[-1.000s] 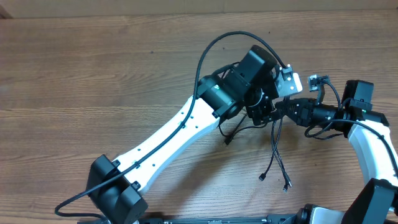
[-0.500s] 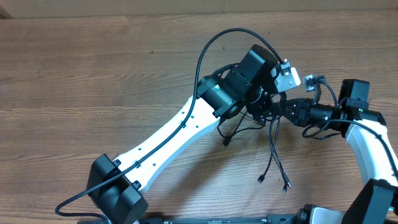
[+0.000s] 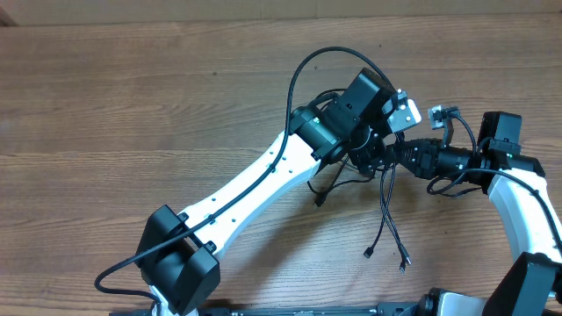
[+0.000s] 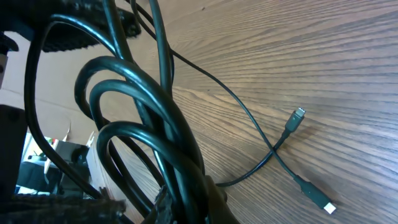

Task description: Untangle cables

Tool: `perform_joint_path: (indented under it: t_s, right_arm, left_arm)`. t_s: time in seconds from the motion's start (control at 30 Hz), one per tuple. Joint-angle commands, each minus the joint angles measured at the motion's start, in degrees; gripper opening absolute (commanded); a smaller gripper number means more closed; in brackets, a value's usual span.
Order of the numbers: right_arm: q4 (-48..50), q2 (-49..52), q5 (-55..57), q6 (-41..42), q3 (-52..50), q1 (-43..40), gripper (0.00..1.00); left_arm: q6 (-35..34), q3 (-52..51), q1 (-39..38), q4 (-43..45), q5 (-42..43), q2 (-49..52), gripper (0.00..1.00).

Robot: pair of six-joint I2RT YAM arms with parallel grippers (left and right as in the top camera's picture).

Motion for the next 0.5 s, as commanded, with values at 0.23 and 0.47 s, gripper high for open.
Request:
perform_joint_path:
  t_s: [0.23, 0.47]
  right_arm:
    - [0.2, 0.1, -1.4, 0.0, 0.8, 0.3, 0.04]
    - [0.2, 0.1, -1.4, 0.0, 0.8, 0.3, 0.04]
  left_arm:
    - [-0.7, -0.2, -0.2, 0.0, 1.1, 2.5, 0.70]
    - [-0.7, -0.2, -0.1, 0.0, 1.0, 3.5, 0.63]
